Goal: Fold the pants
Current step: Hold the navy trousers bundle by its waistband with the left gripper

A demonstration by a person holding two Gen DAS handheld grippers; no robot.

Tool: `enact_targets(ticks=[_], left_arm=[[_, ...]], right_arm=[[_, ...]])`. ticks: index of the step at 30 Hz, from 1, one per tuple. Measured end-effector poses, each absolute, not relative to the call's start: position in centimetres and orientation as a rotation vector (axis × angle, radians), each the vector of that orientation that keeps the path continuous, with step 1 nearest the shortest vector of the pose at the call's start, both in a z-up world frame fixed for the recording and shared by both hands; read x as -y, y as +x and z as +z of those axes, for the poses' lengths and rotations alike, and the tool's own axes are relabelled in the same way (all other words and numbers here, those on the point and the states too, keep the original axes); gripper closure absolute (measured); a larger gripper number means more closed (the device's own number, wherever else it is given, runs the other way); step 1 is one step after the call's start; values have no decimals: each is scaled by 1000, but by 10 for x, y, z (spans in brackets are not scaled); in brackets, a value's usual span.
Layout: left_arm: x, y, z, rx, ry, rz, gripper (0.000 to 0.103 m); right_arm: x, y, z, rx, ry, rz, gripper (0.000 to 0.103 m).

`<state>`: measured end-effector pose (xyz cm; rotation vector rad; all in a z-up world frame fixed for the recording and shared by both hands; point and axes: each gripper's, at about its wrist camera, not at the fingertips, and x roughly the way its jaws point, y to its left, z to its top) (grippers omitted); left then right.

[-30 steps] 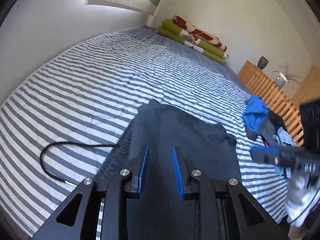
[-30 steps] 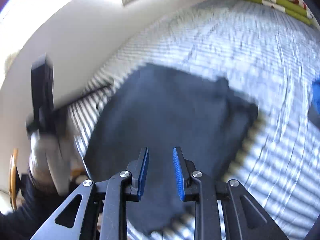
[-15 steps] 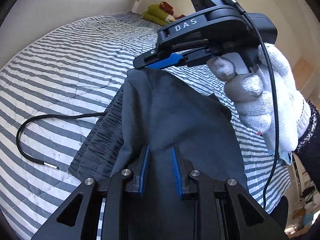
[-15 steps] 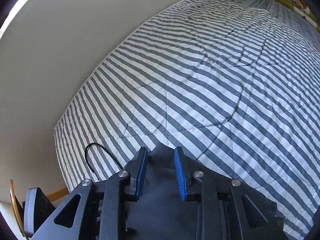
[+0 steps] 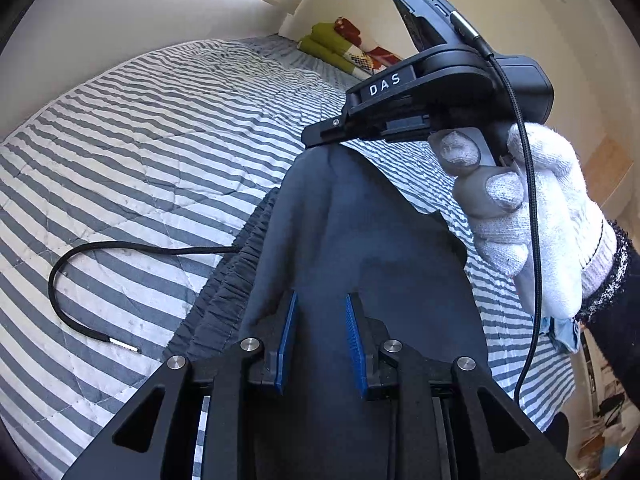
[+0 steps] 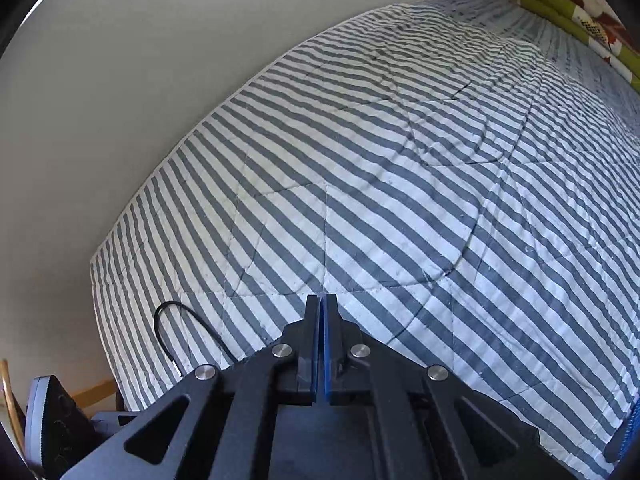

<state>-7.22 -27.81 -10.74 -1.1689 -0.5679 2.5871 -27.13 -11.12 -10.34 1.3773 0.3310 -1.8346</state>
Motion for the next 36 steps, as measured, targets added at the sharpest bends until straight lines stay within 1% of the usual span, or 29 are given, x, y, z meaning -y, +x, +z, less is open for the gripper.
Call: enact_targets(ticks=[3,5,6,7,9,11,13,14,15,17,20,22,23,25,26,29,31,34,36], left_arm=[[283,-75,-105,532,-1177,2628,78],[288,-76,-102,578,-1171,2630,77],[291,-75,-99,586,-1165,2640,77],[294,-74,-95,572,-1160,2664,75],[299,-72,-87,526,-1143,2728,63],[305,-70,-78,544,-1110,2737,59],[306,-71,-74,567,-1099,2708,48],[305,-75,-73,564,-1102,2694,38],[303,-78,-73,551,-1110,2685,30],[296,-89,-79,503,-1162,2662,28],[292,-108,-95,467,-1282,2635,27],[292,-119,-111,492,-1361,2614,27],[293,-126,-120,517,-1399,2590,27],[293,-131,-132,541,-1426,2566,23],[293,-132,-137,566,-1432,2555,21],[295,-134,-142,613,-1428,2539,20],[293,-137,-142,594,-1440,2548,20],[289,-136,-134,530,-1425,2596,21],[288,-135,-131,519,-1418,2601,22]], right_arm=[[119,-272,-109,-383,1351,-1842,101],[112,-276,-103,-351,1339,-1891,101],[103,-278,-97,-317,1333,-1903,99],[90,-279,-89,-266,1329,-1910,94],[63,-272,-77,-226,1314,-1940,90],[34,-254,-70,-221,1288,-1955,87],[3,-225,-75,-224,1301,-1944,79],[-9,-213,-80,-219,1315,-1938,78],[-21,-201,-87,-215,1336,-1933,78],[-47,-177,-106,-214,1397,-1951,75],[-84,-156,-130,-158,1466,-2009,65],[-101,-151,-143,-92,1505,-2018,56],[-106,-152,-147,-50,1527,-2016,54],[-112,-156,-155,58,1551,-2006,50],[-113,-159,-158,78,1551,-2014,49],[-114,-167,-163,127,1558,-2053,47],[-117,-172,-163,189,1585,-2026,47],[-135,-186,-144,293,1523,-2050,47],[-143,-202,-137,333,1516,-2074,47]])
